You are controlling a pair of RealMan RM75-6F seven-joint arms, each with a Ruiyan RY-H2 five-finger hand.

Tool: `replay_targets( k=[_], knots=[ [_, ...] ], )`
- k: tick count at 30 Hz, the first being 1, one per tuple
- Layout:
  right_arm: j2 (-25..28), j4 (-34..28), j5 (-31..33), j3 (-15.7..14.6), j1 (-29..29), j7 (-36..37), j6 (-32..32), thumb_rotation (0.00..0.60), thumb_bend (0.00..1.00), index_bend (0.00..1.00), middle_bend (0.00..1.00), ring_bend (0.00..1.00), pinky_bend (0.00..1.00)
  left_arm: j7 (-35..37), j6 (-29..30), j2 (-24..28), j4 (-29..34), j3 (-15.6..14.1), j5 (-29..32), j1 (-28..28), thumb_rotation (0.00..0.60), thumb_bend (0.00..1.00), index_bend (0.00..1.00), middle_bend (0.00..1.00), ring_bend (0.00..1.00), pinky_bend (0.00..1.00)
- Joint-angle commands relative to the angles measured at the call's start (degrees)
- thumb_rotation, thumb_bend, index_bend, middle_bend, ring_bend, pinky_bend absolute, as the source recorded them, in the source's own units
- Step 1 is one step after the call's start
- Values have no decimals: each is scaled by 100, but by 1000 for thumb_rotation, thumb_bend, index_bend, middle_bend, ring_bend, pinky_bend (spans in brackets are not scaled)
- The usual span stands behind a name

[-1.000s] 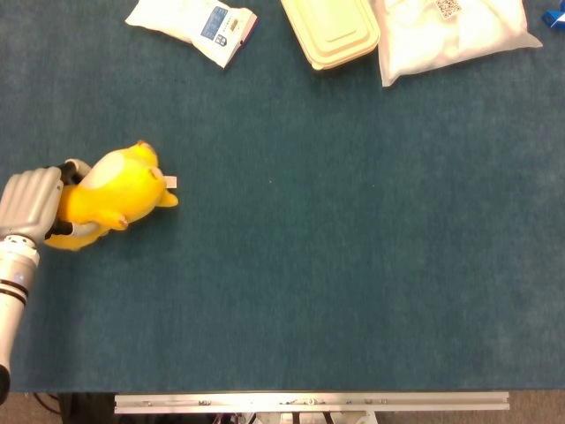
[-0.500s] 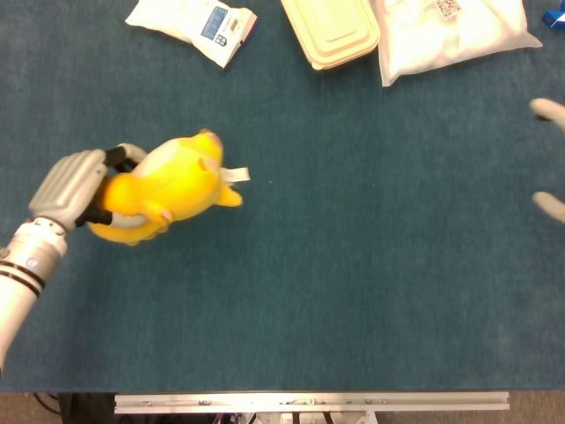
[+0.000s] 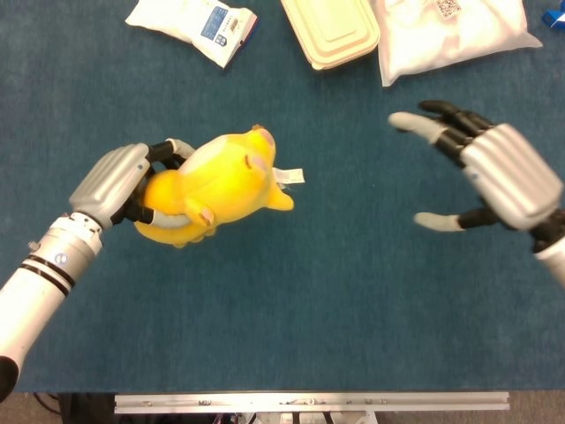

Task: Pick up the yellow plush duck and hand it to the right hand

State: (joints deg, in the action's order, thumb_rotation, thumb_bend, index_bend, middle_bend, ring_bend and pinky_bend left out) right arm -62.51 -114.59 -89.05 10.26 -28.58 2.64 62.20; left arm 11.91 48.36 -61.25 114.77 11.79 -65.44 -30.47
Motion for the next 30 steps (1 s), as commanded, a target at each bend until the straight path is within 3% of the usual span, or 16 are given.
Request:
replay_targets(
  k=[1, 19, 30],
  knots=[
    [-427, -19, 287, 129, -270, -422, -209, 600, 0, 142, 235, 122, 236, 36, -40, 40, 103, 45, 108, -74, 600, 212, 421, 407, 369, 591],
    [-2053, 474, 1067, 406, -1150, -1569, -404, 600, 0, 142, 215, 109, 236, 387, -229, 39, 364, 63, 422, -285, 600, 212, 420, 406, 370, 591],
    [-2512, 720, 1316, 519, -1432, -1743, -343, 600, 0, 142, 216, 107, 236, 817, -356, 202, 483, 72, 179, -258, 600, 212, 419, 406, 370, 591]
  ],
)
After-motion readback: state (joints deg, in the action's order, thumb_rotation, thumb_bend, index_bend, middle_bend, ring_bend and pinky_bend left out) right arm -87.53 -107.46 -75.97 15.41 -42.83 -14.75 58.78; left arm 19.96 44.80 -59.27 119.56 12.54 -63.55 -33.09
